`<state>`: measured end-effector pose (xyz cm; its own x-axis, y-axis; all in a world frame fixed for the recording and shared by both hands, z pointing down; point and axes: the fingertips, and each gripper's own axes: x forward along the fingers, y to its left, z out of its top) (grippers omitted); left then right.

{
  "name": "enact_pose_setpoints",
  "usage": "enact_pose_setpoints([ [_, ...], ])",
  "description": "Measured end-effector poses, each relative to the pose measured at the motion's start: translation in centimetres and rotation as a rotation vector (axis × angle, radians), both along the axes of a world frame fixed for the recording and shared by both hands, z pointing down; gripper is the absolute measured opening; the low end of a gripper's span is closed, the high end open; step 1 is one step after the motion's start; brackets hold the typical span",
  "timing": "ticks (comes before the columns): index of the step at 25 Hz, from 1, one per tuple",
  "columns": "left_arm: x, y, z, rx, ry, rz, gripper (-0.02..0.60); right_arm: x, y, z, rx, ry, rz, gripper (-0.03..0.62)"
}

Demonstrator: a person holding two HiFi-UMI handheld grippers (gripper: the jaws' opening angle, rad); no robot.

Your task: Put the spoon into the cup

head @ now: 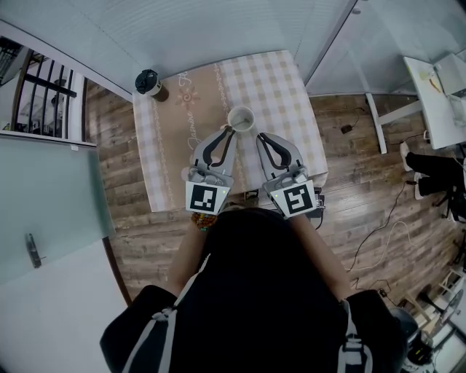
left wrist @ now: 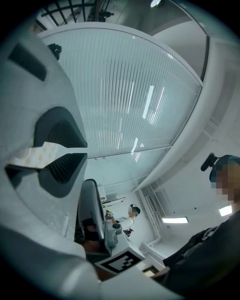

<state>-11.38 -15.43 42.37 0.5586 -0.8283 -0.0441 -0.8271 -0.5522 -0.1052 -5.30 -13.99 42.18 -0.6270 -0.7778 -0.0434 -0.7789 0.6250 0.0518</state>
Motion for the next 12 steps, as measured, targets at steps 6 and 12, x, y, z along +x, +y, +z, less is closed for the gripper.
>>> enact_pose_setpoints([
  [6, -0.21, 0.37, 0.34, -0.003, 0.011, -0.009, 0.046, 0.08, 0.51, 0.38, -0.014, 0.003, -0.013, 0.015],
  [12, -0.28, 0.36, 0.34, -0.014, 0.024, -0.029, 0.041, 0.08, 0.6, 0.87, -0.034, 0.012, -0.024, 0.015],
])
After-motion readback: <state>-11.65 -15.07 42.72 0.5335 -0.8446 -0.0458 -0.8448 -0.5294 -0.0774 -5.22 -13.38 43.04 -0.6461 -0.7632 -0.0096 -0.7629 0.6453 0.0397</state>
